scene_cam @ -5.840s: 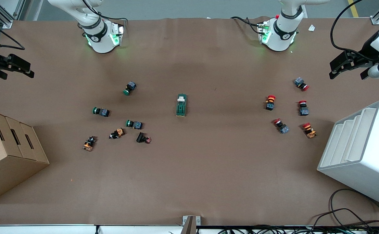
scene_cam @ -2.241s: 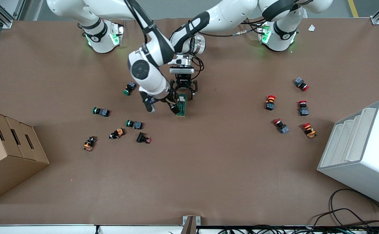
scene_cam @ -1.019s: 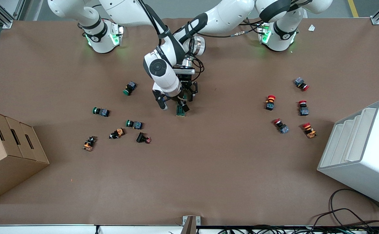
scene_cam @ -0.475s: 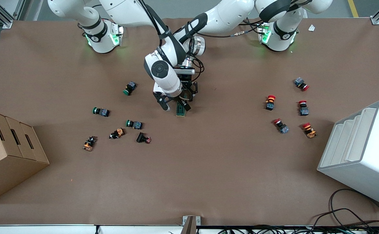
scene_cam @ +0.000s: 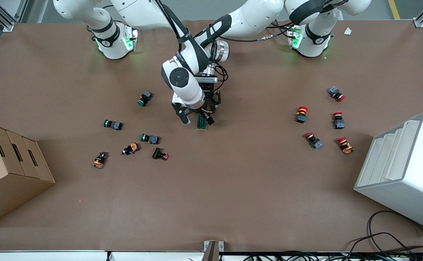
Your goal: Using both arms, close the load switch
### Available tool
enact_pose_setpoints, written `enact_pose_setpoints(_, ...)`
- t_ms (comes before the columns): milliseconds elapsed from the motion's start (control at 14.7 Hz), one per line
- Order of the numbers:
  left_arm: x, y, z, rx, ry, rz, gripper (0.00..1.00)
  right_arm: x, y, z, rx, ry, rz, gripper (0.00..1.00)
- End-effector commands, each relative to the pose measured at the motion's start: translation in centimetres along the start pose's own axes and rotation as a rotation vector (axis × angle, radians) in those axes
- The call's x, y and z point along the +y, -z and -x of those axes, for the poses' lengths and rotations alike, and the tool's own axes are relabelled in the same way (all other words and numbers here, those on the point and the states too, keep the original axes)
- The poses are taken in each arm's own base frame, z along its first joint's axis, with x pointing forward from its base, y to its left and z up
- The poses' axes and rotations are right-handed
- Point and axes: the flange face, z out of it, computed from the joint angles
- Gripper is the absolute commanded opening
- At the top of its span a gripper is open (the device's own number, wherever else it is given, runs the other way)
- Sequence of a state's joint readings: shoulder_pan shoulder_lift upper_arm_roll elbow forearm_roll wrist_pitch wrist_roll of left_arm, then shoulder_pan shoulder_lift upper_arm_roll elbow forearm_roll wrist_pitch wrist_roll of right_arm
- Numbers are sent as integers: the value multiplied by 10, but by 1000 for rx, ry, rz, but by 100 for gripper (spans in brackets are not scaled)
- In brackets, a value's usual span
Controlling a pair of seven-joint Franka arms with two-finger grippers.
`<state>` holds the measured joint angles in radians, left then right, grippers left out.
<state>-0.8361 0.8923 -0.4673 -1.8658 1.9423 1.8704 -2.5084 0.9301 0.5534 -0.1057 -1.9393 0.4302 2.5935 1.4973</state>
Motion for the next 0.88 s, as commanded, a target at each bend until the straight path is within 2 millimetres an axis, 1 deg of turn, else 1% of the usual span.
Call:
enact_pose_setpoints(0, 1, -9, 9, -1, 5, 4, 99, -31, 25, -17, 0, -31, -80, 100)
enact_pose_setpoints(136, 1, -10, 9, -2, 7, 4, 99, -45, 40, -29, -12, -46, -62, 100)
enact_pose_setpoints(204, 1, -10, 8, 0, 5, 4, 99, -51, 45, -31, -17, -50, -50, 100)
enact_pose_setpoints(272, 2, -10, 8, 0, 7, 3, 99, -54, 48, -30, -20, -49, -53, 100)
enact_pose_setpoints(611, 1, -14, 6, 1, 10, -2, 99, -53, 41, -33, -1, -30, -42, 100)
enact_pose_setpoints(679, -3, -19, 7, 9, 3, -9, 99, -53, 40, -36, 4, -21, -41, 100)
enact_pose_setpoints(815, -4, -21, 10, 7, -1, -13, 99, -54, 37, -43, 17, -12, -39, 100)
